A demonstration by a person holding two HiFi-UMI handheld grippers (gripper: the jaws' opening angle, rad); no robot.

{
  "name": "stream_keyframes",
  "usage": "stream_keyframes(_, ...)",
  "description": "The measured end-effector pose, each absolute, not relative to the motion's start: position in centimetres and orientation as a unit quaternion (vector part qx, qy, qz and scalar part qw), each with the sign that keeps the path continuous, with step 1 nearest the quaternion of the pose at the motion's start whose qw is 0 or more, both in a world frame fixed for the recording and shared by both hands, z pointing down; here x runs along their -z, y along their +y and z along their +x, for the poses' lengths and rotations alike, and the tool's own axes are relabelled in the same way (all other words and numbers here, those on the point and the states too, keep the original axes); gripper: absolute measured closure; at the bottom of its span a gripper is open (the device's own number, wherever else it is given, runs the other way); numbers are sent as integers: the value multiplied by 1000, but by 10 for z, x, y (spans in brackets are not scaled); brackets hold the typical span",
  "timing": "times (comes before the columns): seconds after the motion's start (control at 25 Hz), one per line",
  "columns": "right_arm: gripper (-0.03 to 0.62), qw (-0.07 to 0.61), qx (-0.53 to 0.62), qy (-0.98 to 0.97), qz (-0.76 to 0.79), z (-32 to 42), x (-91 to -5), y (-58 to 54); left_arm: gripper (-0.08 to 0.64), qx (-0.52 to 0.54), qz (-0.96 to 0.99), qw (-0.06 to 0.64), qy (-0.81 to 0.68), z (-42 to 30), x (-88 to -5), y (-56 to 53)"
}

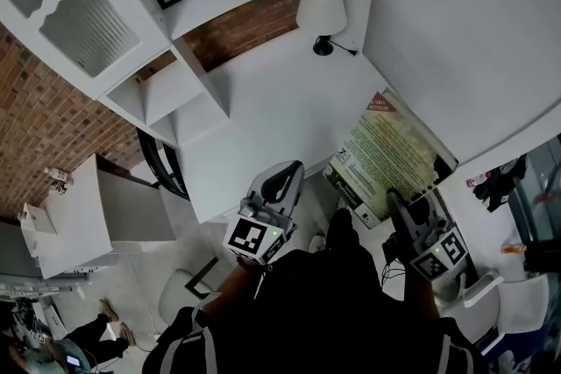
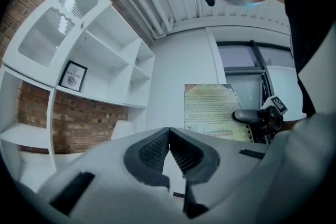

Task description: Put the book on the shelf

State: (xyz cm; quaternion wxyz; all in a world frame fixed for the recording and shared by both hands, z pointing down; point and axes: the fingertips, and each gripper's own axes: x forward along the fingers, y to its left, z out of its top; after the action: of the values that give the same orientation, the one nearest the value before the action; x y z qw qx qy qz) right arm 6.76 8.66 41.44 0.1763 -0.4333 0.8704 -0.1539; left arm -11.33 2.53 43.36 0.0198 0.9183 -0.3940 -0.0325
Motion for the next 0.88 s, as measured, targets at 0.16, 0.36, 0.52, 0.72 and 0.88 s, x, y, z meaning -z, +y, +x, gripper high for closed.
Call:
stream_keyframes(0.16,430,173,167,868,-434,72,-417,70,541,19,919,19,-392,-109,-438,10)
stream_keyframes(0.36,430,188,153,869,-431,77,-413,57,541,19,919,20,-393,-104,-439,-3)
stream_keyframes(0.52,430,185,161,869,-429,89,-413,24,541,12,920,15,-391,-91,-442,-35)
stream_keyframes(0.72,430,190,176,867,-425,104,-409,-20,541,12,916,38,-400,-72,-438,-77)
stream_keyframes(0.88,430,178,159,873,-426,125,-411,-59,541,10,916,41,-399,-56,-438,-115)
